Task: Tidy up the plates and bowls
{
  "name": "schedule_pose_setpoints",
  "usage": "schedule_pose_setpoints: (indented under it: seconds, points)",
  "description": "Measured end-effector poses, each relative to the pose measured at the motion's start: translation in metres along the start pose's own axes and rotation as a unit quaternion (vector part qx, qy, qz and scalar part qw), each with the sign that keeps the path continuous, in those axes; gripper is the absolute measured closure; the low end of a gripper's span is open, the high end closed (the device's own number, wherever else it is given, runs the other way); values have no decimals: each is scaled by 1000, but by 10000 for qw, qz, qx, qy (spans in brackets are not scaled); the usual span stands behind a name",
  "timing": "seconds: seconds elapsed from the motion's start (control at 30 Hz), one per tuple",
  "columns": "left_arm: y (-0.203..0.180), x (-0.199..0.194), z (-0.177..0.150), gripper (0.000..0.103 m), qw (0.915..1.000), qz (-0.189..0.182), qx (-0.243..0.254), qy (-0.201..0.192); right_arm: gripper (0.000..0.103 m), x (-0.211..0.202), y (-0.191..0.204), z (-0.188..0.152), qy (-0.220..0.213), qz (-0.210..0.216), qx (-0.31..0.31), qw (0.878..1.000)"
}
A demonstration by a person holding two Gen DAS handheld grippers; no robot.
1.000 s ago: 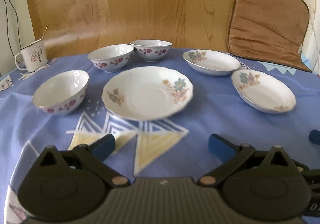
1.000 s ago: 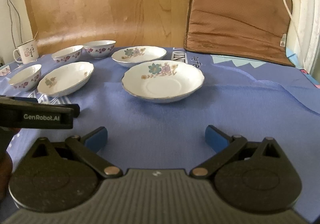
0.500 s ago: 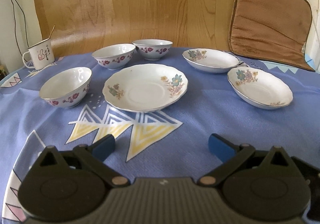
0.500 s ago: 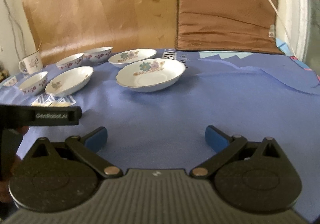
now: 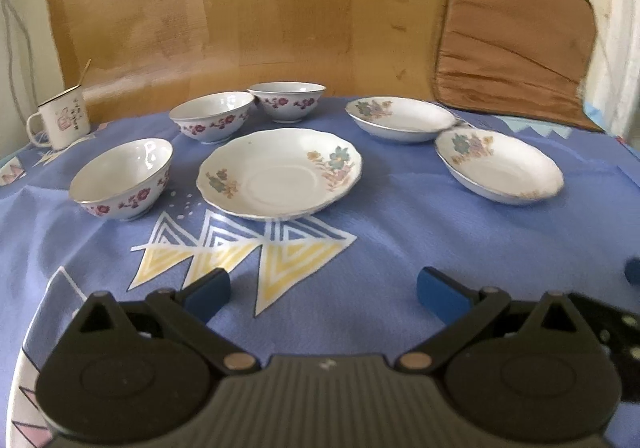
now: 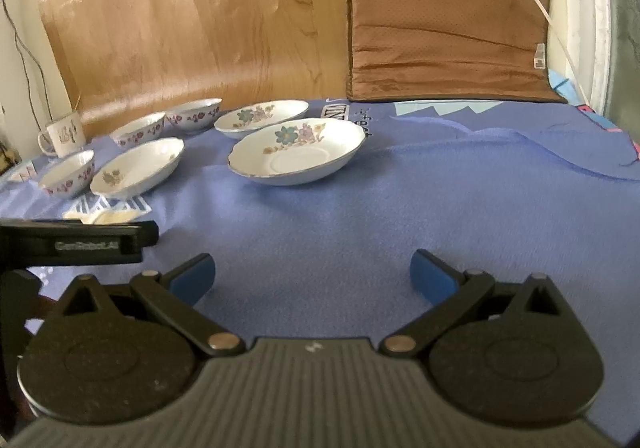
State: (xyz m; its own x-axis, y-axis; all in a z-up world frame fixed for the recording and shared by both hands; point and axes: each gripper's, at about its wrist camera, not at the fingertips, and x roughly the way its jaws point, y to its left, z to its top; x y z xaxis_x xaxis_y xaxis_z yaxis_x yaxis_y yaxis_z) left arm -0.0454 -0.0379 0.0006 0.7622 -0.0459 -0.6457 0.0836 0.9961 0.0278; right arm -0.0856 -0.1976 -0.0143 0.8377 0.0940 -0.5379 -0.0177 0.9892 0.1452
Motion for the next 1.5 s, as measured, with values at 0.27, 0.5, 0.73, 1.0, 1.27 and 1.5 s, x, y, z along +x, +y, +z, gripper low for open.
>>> schedule_pose_setpoints:
  seconds: [0.27,0.5,0.73,1.0,1.27,1.5]
  points:
    - [8,-3,-1,0,9988,-367,310,8,0,-2,1,-3,-10,-37,-105,9999]
    - [14,-8,4,0,9966,-233,582,-542,0,-3,4,1,-81,-71,-67,9999]
    - [26,-2,8,12,9959,-758,274,-414,40,3,-5,27,-364,-122,147,9992]
    - [39,2,13,28,9909,-1305,-245,-206,74,58,-61,73,2,9,1328,9911]
    - [1,26,67,44,9800,-1920,-512,115,88,76,-60,72,239,183,1459,9888]
    - [-36,69,76,86,9778,-1882,-604,700,92,74,-57,71,85,252,1179,9927]
